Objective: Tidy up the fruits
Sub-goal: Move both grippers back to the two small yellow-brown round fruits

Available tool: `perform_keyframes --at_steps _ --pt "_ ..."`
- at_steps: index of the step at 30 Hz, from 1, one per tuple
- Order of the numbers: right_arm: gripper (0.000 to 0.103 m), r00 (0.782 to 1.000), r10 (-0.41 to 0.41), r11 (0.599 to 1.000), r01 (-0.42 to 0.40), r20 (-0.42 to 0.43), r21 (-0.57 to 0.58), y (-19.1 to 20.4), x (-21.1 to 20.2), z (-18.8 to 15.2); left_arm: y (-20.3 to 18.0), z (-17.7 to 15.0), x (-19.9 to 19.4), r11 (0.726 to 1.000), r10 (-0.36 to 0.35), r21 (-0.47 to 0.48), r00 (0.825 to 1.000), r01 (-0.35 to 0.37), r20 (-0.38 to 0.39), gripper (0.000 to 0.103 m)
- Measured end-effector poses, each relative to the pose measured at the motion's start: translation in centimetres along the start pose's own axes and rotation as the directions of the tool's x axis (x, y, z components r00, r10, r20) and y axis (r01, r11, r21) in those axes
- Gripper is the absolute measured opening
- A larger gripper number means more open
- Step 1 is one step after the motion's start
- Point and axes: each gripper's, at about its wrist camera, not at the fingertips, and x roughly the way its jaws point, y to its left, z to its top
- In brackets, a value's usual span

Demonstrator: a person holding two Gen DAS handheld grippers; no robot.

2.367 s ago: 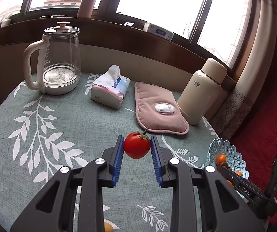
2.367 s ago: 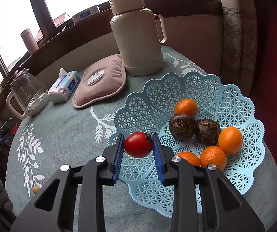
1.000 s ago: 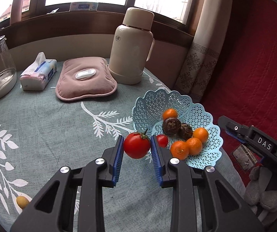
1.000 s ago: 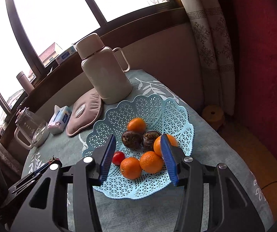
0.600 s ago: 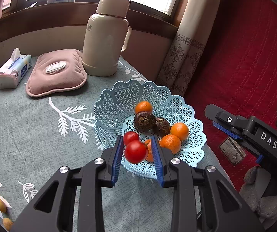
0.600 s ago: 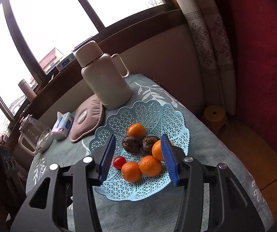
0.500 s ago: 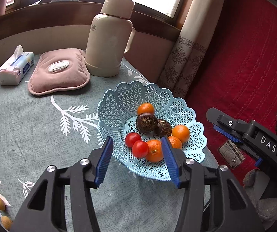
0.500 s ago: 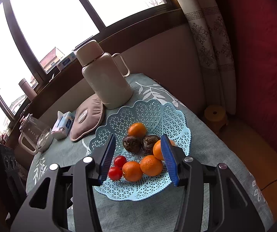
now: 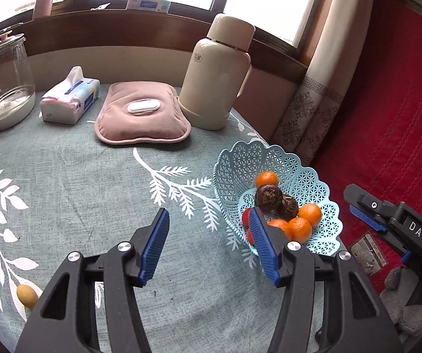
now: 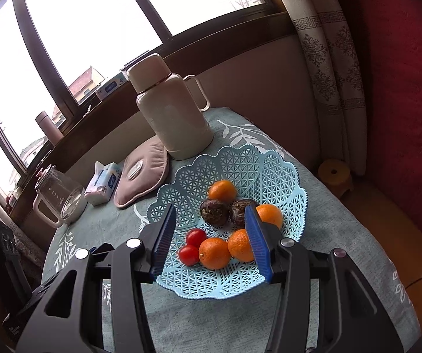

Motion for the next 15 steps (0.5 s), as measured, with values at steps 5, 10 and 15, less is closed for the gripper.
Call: perform_keyframes --at_steps 5,10,15 --pt "0.061 1.000 0.007 1.000 -0.007 -0.002 -0.012 0.7 0.2 -0.5 1.0 -0.4 -1.1 0.999 0.035 -0.018 0.999 -0.035 0.022 0.060" --pt "0.061 1.000 0.014 1.000 -0.014 -0.016 -0.025 1.2 0.5 -0.9 1.8 -1.2 -2.1 0.998 0.065 -0.014 0.997 -0.064 0.029 0.060" --pt "0.063 0.999 0.019 0.999 -0.021 -0.033 -0.036 1.6 0.9 -1.4 3.0 -2.3 -3.0 0.995 0.093 -0.029 0.995 -0.092 0.022 0.070"
